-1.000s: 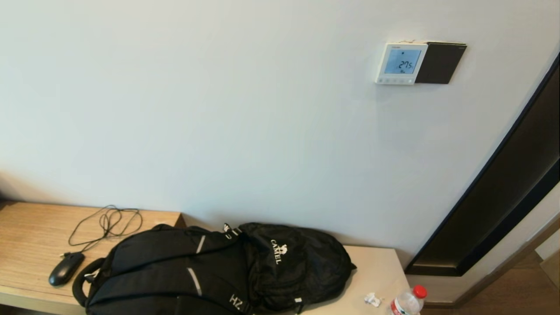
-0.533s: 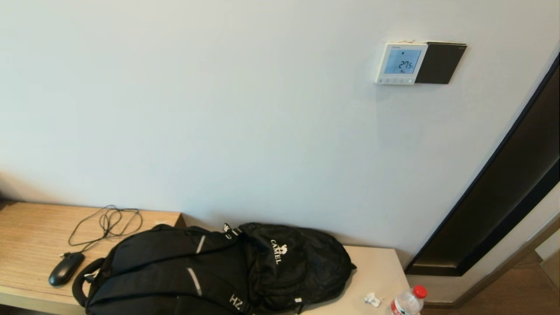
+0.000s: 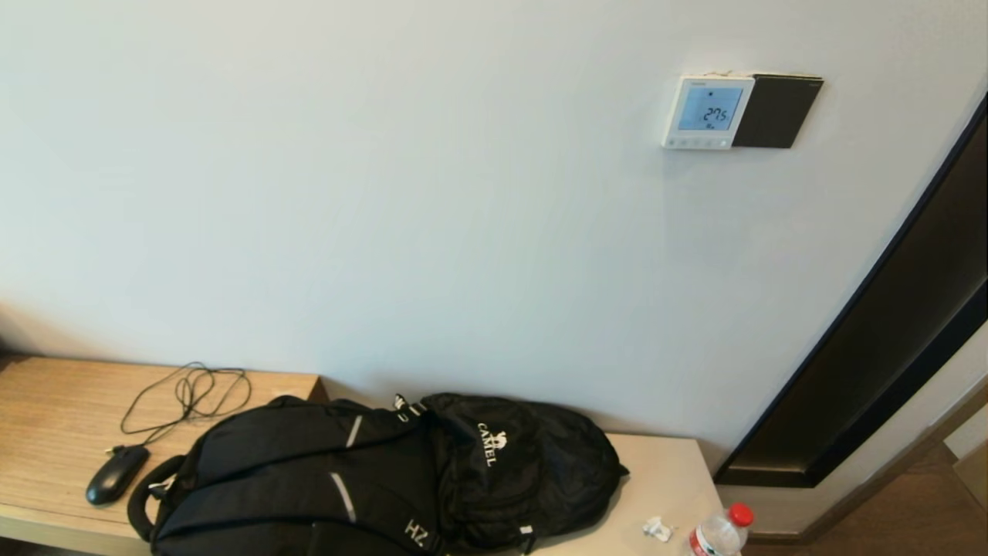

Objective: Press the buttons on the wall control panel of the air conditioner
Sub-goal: Turn off the central air conditioner

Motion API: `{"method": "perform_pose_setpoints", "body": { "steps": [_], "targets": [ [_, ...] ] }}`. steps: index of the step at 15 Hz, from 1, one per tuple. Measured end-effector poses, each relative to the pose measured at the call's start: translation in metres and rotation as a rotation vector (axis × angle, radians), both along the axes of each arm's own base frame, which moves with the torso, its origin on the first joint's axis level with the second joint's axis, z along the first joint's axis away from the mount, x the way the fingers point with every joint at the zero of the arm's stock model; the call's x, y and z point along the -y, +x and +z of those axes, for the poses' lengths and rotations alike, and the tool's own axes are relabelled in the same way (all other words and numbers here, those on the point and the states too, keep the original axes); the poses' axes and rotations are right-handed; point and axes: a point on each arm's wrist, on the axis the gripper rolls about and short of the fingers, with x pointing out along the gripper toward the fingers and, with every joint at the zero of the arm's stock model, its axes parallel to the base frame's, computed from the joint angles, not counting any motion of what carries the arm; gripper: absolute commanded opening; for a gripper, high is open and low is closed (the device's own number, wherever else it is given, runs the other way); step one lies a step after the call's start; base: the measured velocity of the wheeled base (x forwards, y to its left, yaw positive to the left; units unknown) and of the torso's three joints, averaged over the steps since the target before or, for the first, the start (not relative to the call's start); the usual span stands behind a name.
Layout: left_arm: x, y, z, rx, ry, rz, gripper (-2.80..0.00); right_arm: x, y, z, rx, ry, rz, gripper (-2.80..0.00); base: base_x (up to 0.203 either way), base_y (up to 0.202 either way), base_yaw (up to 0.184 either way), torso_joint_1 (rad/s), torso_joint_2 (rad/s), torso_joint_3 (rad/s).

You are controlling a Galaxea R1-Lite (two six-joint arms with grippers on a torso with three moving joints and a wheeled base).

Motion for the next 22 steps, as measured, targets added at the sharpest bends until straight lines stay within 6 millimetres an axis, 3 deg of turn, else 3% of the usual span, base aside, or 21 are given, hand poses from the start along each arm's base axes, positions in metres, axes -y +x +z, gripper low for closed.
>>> {"method": "perform_pose_setpoints", "body": {
  "steps": [7, 22],
  "targets": [
    [0.000, 0.000, 0.000, 0.000, -0.001, 0.000, -2.80, -0.004, -0.017, -0.015, 0.035, 0.005, 0.169, -2.80, 0.000, 0.000, 0.000, 0.000, 0.00, 0.000],
    [0.000, 0.000, 0.000, 0.000, 0.000, 0.000, -2.80, -0.004, -0.018, -0.022, 0.037, 0.071, 0.177, -2.80, 0.000, 0.000, 0.000, 0.000, 0.00, 0.000]
  ]
}}
